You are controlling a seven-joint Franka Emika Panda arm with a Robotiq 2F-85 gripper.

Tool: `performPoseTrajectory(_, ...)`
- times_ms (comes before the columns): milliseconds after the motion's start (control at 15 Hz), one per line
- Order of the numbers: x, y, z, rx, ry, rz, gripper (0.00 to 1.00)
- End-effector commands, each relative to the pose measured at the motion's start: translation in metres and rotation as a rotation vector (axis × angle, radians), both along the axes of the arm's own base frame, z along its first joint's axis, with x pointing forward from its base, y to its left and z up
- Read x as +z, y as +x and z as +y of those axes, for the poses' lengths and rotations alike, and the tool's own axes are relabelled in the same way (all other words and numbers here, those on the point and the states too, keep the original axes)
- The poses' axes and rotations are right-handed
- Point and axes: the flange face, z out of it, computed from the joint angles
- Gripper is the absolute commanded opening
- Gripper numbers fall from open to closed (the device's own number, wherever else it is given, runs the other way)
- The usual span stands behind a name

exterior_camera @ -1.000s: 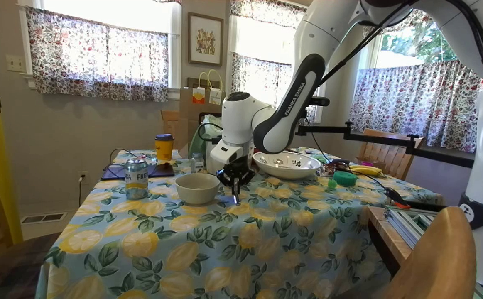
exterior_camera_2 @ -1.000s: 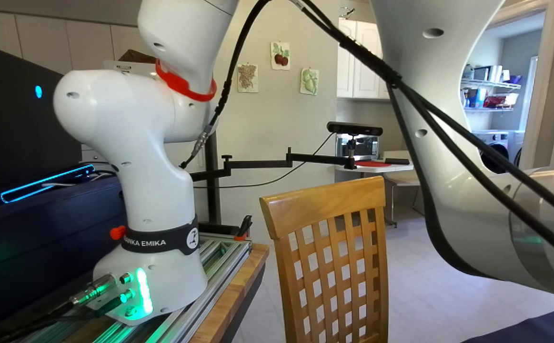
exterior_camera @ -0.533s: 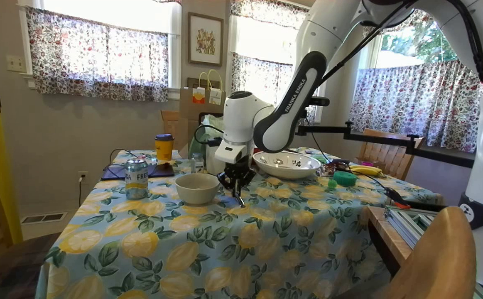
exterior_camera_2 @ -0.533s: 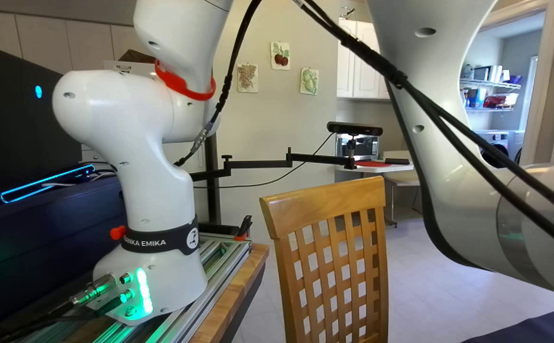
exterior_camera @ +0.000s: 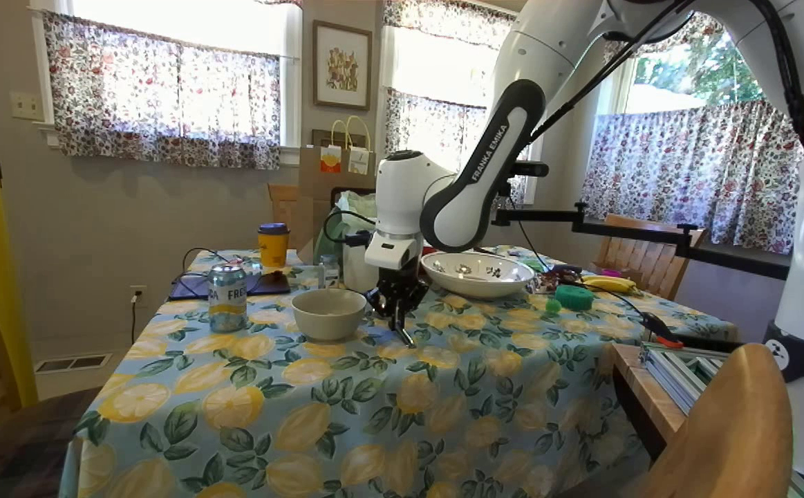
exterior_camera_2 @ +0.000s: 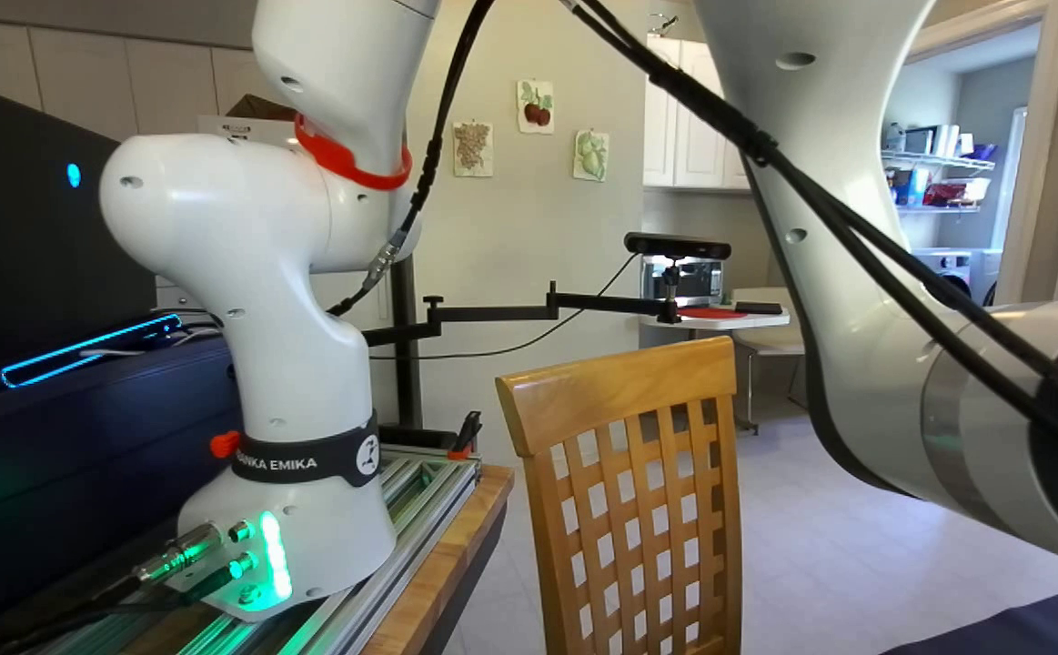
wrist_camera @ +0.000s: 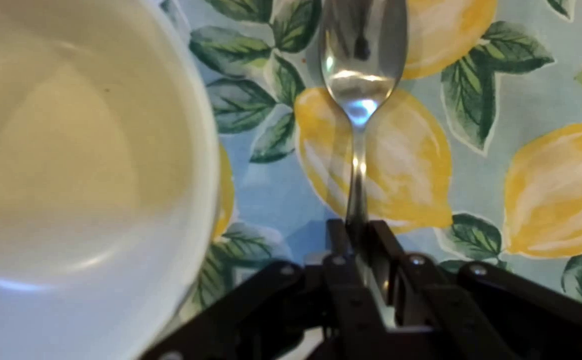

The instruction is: Rotate the spoon 90 degrees counterclockwise

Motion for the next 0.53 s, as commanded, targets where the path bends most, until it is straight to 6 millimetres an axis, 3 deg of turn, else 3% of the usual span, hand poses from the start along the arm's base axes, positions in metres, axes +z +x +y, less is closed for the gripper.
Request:
performPoseTrajectory(0,0.0076,-0.0077,-0.0049,0.090,0.039,0.015,0.04)
performPoseTrajectory(467,0.0095,-0.0113,-0.0035,0.118,0.131,0.014,0.04)
